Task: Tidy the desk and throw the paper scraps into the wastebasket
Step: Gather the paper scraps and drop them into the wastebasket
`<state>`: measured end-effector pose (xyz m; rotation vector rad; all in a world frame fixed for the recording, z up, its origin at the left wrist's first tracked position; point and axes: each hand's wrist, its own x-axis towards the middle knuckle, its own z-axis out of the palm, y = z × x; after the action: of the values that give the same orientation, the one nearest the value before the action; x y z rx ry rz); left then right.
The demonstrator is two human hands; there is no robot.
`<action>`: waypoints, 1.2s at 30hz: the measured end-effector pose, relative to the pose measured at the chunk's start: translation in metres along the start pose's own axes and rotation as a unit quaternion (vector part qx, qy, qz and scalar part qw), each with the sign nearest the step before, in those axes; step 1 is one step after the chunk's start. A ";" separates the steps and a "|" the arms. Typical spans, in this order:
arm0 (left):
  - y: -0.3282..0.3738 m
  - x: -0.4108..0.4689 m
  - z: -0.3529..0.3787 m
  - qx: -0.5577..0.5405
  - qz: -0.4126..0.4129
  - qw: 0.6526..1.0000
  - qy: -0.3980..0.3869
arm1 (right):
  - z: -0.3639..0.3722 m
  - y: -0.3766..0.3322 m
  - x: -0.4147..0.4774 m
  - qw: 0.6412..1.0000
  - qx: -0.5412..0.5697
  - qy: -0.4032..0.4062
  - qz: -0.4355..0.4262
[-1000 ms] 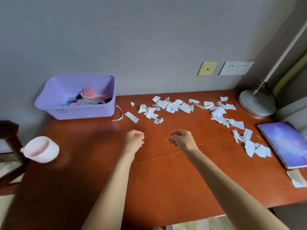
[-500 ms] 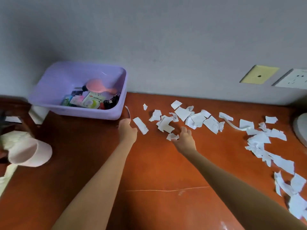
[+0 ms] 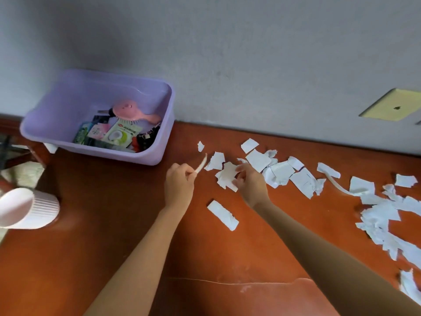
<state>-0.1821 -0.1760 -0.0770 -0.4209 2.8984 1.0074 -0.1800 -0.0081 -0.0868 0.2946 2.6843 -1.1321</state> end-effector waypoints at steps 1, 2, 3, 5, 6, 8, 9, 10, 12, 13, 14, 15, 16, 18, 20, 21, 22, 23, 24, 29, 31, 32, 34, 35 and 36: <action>0.002 -0.001 0.002 0.004 0.002 1.000 -0.017 | 0.000 -0.002 0.004 1.000 -0.007 -0.019 -0.001; 0.004 -0.002 0.004 0.010 0.002 0.999 -0.035 | 0.000 -0.002 0.007 0.999 -0.028 -0.037 -0.005; 0.006 -0.003 0.006 0.020 0.007 0.998 -0.054 | -0.001 -0.002 0.010 0.997 -0.060 -0.051 -0.011; 0.009 -0.007 0.010 0.038 0.024 0.994 -0.097 | -0.002 -0.002 0.015 0.991 -0.115 -0.070 -0.017; 0.010 -0.009 0.012 0.042 0.026 0.992 -0.116 | -0.003 -0.001 0.017 0.988 -0.135 -0.073 -0.020; 0.011 -0.012 0.014 0.040 0.015 0.991 -0.128 | -0.004 -0.002 0.021 0.983 -0.172 -0.059 -0.029; 0.011 -0.012 0.014 0.031 0.003 0.992 -0.119 | -0.004 -0.003 0.021 0.981 -0.182 -0.049 -0.034; 0.011 -0.012 0.014 0.013 -0.010 0.995 -0.101 | -0.004 -0.003 0.021 0.981 -0.185 -0.040 -0.035; 0.012 -0.010 0.013 -0.034 -0.030 0.997 -0.063 | -0.006 -0.003 0.017 0.985 -0.165 -0.042 -0.029; 0.014 -0.009 0.013 -0.050 -0.033 0.997 -0.047 | -0.007 -0.002 0.014 0.987 -0.148 -0.051 -0.028; 0.016 -0.007 0.012 -0.060 -0.032 0.997 -0.035 | -0.009 -0.002 0.010 0.989 -0.128 -0.073 -0.024; 0.019 -0.005 0.011 -0.065 -0.028 0.997 -0.028 | -0.012 0.000 0.006 0.989 -0.108 -0.095 -0.024; 0.022 -0.003 0.011 -0.067 -0.022 0.997 -0.024 | -0.014 0.003 0.003 0.988 -0.099 -0.115 -0.027; 0.030 0.002 0.013 -0.063 -0.007 0.997 -0.033 | -0.020 0.009 -0.002 0.987 -0.087 -0.132 -0.028; 0.037 0.009 0.018 -0.040 0.012 0.997 -0.068 | -0.029 0.016 -0.002 0.990 -0.064 -0.126 -0.013; 0.042 0.012 0.022 -0.022 0.017 0.995 -0.091 | -0.034 0.019 0.000 0.991 -0.056 -0.119 -0.004; 0.046 0.014 0.026 -0.006 0.018 0.994 -0.111 | -0.038 0.023 0.001 0.992 -0.057 -0.114 0.000; 0.050 0.016 0.031 0.006 0.014 0.992 -0.124 | -0.042 0.026 0.001 0.992 -0.060 -0.108 0.001; 0.053 0.017 0.035 0.013 0.008 0.991 -0.131 | -0.044 0.029 0.002 0.993 -0.060 -0.105 0.003; 0.056 0.017 0.051 0.062 -0.001 0.993 -0.101 | -0.044 0.037 0.003 0.994 -0.052 -0.089 0.030; 0.052 0.014 0.054 0.073 0.013 0.995 -0.063 | -0.042 0.035 0.006 0.994 -0.063 -0.089 0.019; 0.050 0.013 0.055 0.073 0.018 0.996 -0.049 | -0.041 0.033 0.009 0.993 -0.074 -0.092 0.005; 0.046 0.013 0.055 0.063 0.015 0.997 -0.030 | -0.039 0.028 0.017 0.991 -0.091 -0.091 -0.022; 0.044 0.013 0.054 0.054 0.008 0.998 -0.018 | -0.038 0.025 0.022 0.991 -0.093 -0.089 -0.031; 0.042 0.014 0.052 0.044 0.001 0.999 -0.004 | -0.035 0.023 0.027 0.991 -0.097 -0.087 -0.036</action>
<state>-0.2095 -0.1161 -0.0946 -0.4070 2.9233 0.8765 -0.2037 0.0355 -0.0853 0.0635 2.6411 -0.8627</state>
